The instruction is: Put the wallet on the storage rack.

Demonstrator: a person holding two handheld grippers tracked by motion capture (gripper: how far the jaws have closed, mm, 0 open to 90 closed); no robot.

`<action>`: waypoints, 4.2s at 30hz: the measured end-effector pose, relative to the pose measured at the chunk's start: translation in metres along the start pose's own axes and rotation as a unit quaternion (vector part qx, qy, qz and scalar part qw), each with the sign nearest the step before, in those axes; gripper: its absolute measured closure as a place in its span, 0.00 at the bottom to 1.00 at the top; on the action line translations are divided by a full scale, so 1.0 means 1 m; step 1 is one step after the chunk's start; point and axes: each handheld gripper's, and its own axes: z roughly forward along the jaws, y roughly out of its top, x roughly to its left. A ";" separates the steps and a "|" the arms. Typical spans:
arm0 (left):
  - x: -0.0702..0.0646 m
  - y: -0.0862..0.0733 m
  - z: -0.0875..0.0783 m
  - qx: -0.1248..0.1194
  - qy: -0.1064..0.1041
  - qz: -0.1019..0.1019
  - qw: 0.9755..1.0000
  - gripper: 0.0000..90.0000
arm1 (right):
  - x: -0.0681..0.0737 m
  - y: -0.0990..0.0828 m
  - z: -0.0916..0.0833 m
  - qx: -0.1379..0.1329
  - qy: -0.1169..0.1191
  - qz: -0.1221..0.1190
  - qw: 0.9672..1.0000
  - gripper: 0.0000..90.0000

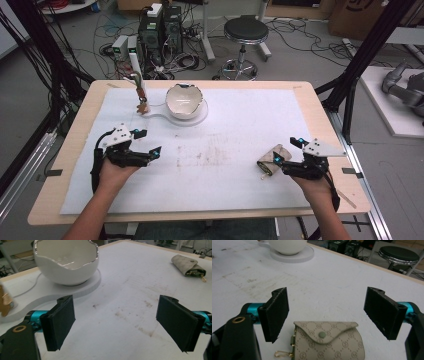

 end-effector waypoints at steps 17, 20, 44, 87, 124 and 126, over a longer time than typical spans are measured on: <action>-0.040 0.038 0.060 0.008 -0.028 0.024 0.999 0.17 | -0.017 -0.034 -0.039 0.013 -0.028 0.035 0.999 0.23; -0.050 0.043 0.072 0.009 -0.036 0.026 0.999 0.17 | -0.017 -0.038 -0.043 0.017 -0.032 0.035 0.999 0.23; -0.124 0.071 0.176 0.058 -0.132 0.071 0.987 0.17 | -0.012 -0.051 -0.056 0.026 -0.052 0.040 0.997 0.23; -0.211 0.056 0.282 0.139 -0.146 0.093 0.975 0.16 | -0.015 -0.068 -0.077 0.045 -0.085 0.049 0.994 0.23; -0.184 0.068 0.250 0.147 -0.135 0.099 0.975 0.40 | -0.013 -0.063 -0.064 0.046 -0.074 0.042 0.995 0.23; -0.169 0.073 0.234 0.141 -0.122 0.098 0.978 0.40 | -0.012 -0.058 -0.059 0.041 -0.070 0.041 0.996 0.23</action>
